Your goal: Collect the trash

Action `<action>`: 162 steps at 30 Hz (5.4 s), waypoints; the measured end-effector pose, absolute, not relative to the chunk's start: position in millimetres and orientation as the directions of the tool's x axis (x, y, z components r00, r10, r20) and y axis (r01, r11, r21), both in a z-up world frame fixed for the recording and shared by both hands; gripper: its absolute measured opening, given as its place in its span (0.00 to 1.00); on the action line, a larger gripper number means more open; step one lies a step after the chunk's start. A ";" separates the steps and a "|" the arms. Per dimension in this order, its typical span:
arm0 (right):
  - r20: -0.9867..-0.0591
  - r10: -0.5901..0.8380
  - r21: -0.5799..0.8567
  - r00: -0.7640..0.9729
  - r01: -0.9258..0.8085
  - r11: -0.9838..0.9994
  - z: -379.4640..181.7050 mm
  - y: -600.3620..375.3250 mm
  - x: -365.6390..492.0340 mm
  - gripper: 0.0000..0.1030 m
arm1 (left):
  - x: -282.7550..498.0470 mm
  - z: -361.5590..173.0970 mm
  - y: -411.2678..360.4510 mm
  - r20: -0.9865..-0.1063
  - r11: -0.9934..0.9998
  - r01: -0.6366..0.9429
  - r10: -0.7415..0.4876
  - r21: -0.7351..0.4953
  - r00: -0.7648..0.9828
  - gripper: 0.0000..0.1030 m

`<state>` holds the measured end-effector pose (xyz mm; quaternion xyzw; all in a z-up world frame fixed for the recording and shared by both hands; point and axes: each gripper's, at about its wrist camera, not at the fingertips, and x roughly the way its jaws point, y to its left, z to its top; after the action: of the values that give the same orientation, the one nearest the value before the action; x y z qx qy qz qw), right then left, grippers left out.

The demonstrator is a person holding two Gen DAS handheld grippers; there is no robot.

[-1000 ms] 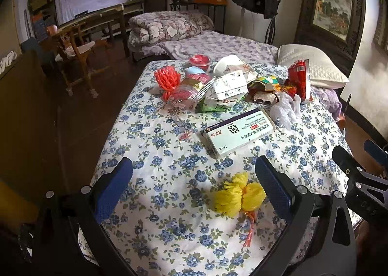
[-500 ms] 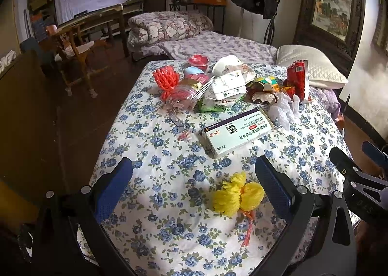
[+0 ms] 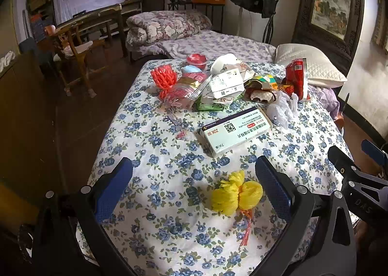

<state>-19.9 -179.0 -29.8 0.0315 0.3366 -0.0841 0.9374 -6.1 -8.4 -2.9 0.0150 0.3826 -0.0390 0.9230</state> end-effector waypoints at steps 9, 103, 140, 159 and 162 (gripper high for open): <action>-0.637 -0.136 0.002 0.759 0.178 0.984 -30.0 -178.7 -19.9 0.95 | -6.4 -2.9 -9.5 -0.709 0.996 0.087 -0.062 -0.002 0.703 0.94; -0.826 0.115 -0.066 0.551 -0.298 0.952 -61.9 -69.3 102.4 0.95 | 46.9 -21.6 84.5 -0.774 0.978 0.000 -0.166 -0.210 0.611 0.43; -0.790 0.247 0.036 0.562 -0.359 0.933 -39.2 -83.4 56.5 0.61 | 45.3 -33.6 60.8 -0.811 0.981 0.036 -0.176 -0.189 0.558 0.44; -0.707 -0.023 0.133 0.707 0.165 0.977 -28.9 -299.6 -120.8 0.61 | -12.3 -25.9 -41.9 -0.762 0.937 0.344 -0.268 -0.064 0.589 0.43; -0.701 -0.083 0.139 0.708 0.251 0.958 -44.0 -333.0 -147.3 0.61 | -29.4 -19.8 -77.6 -0.748 0.897 0.443 -0.287 0.010 0.598 0.43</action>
<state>-147.3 -333.0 -44.0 0.1128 0.3712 -0.0910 0.9172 -29.4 -77.6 -19.8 0.0977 0.3984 -0.2054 0.8886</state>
